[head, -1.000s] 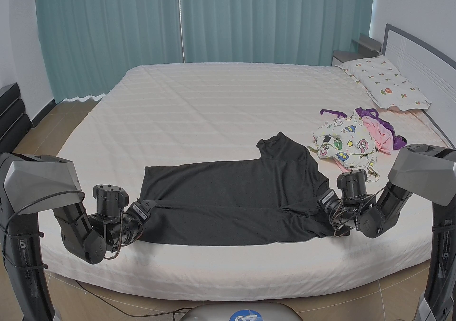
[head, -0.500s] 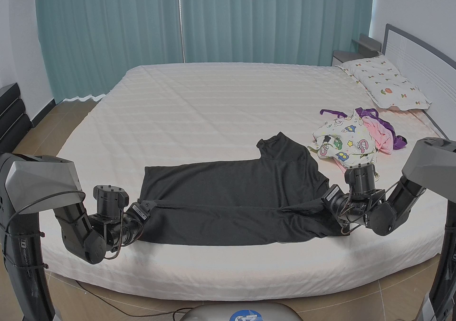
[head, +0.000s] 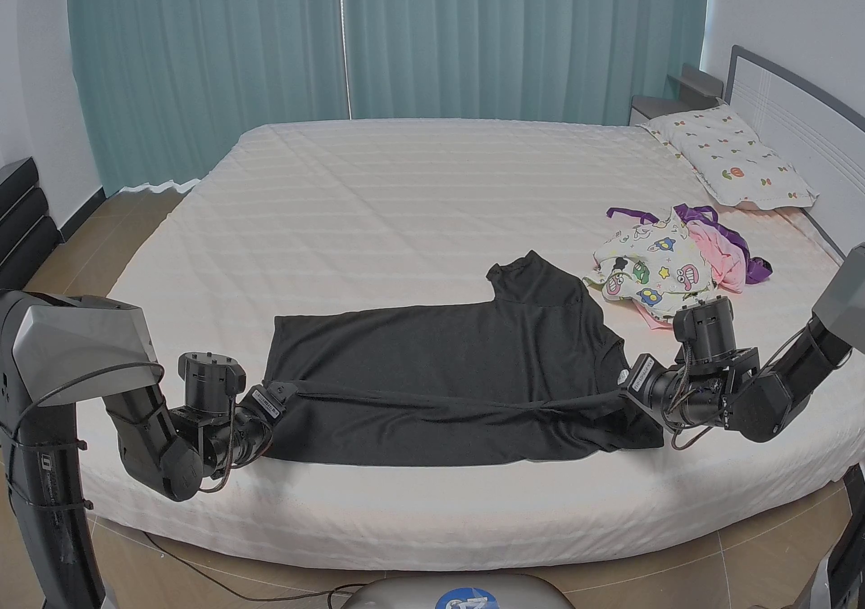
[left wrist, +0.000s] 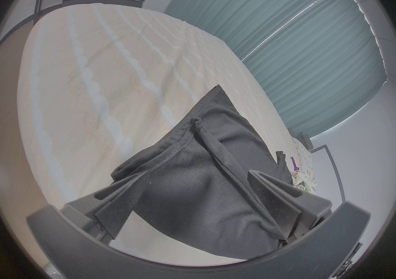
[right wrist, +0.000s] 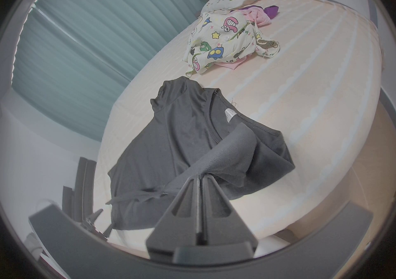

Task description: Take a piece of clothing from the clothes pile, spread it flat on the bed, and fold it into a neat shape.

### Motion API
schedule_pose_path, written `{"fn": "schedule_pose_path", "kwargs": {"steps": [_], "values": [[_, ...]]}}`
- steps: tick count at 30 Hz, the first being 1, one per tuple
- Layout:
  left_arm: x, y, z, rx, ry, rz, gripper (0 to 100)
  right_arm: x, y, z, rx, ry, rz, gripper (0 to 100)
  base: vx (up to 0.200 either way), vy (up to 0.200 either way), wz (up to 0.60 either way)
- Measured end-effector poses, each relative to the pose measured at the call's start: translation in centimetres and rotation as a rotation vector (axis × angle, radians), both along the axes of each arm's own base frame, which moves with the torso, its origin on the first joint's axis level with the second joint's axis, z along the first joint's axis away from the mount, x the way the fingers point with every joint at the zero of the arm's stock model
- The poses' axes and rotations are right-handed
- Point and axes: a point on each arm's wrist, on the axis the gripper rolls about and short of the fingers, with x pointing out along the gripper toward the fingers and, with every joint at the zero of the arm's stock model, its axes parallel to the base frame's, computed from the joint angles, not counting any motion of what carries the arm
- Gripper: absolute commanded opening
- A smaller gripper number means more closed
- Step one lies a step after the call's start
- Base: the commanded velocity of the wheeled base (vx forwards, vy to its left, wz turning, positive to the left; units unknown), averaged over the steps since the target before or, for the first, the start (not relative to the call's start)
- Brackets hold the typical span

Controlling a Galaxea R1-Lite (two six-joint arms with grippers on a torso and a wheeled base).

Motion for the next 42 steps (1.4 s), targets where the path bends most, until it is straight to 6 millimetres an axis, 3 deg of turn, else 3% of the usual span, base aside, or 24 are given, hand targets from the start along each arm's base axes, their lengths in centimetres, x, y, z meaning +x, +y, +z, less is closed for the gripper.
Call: {"fn": "schedule_pose_path", "kwargs": {"steps": [1, 2, 12, 18, 32, 42], "values": [[0.0, 0.0, 0.0, 0.000, 0.001, 0.000, 100, -0.1, 0.0, 0.0, -0.005, 0.002, 0.003, 0, 0.000, 0.000, 0.00], [0.0, 0.0, 0.0, 0.000, 0.001, 0.000, 100, -0.2, -0.1, -0.1, -0.013, 0.004, 0.007, 100, 0.000, 0.000, 0.00], [0.0, 0.0, -0.1, 0.000, 0.002, 0.000, 100, -1.5, -0.4, -0.5, -0.066, 0.023, 0.061, 100, 0.000, 0.000, 0.00], [0.0, 0.0, -0.2, 0.001, 0.004, 0.000, 100, -1.3, -1.2, -0.4, -0.067, 0.017, 0.038, 100, 0.000, 0.000, 0.00], [0.1, 0.0, -0.3, 0.001, 0.006, 0.002, 100, 3.4, -2.9, -3.3, 0.029, -0.035, 0.026, 100, 0.000, 0.000, 0.00], [0.2, 0.0, -0.4, 0.001, 0.006, 0.000, 100, 5.0, -4.0, -4.6, 0.050, -0.026, 0.008, 100, 0.000, 0.000, 0.00]]}}
